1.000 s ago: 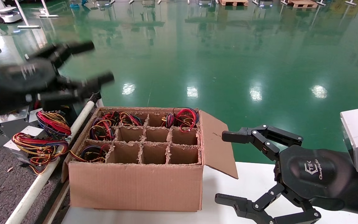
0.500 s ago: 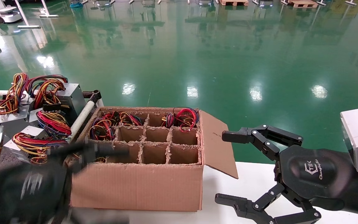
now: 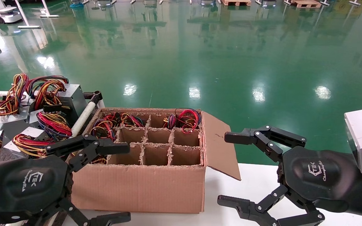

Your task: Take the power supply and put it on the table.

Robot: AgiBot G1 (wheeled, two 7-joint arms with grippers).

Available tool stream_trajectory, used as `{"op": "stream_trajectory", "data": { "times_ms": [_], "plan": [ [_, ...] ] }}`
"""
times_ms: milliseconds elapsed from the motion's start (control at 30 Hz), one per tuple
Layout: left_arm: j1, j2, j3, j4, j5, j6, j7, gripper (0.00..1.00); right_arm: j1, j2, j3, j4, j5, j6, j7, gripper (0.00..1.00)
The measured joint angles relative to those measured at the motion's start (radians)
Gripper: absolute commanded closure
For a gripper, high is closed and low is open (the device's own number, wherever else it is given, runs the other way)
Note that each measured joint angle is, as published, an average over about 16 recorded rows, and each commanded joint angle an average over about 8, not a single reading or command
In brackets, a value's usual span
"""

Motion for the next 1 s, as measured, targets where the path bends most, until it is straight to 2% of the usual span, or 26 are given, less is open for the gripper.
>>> {"op": "stream_trajectory", "data": {
  "times_ms": [1000],
  "plan": [
    [-0.014,0.007,-0.002,0.018,0.008,-0.014,0.004,0.00,0.000,0.000,0.000,0.000,0.000,0.000,0.000,0.00]
  ]
}}
